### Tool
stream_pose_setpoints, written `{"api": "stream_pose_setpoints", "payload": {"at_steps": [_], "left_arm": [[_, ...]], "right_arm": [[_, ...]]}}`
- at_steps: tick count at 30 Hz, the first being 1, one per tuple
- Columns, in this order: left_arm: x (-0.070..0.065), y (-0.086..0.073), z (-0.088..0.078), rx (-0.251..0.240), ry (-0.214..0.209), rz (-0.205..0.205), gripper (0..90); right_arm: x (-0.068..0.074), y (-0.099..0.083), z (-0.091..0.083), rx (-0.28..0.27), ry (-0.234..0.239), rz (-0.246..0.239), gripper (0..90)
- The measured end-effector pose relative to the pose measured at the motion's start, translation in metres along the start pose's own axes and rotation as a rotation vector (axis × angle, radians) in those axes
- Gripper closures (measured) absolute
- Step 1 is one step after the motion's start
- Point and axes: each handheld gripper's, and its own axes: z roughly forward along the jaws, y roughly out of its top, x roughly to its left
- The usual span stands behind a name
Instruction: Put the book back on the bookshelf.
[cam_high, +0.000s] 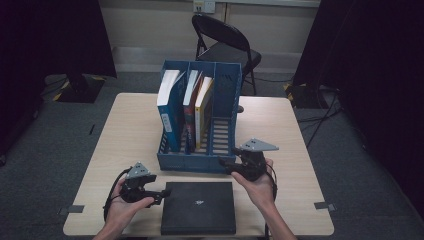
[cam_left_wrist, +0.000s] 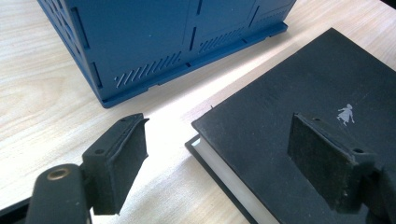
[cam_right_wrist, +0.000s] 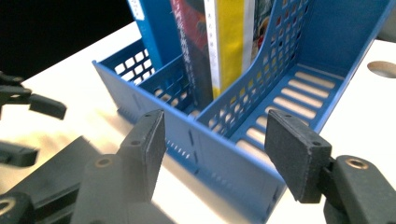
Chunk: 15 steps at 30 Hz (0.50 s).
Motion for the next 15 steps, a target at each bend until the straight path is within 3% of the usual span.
{"api": "stream_pose_setpoints", "payload": {"at_steps": [15], "left_arm": [[-0.007,0.002,0.007,0.027,-0.017,0.036,23.8]], "right_arm": [[0.003,-0.057,-0.026,0.099,0.022,0.02,38.1]]}}
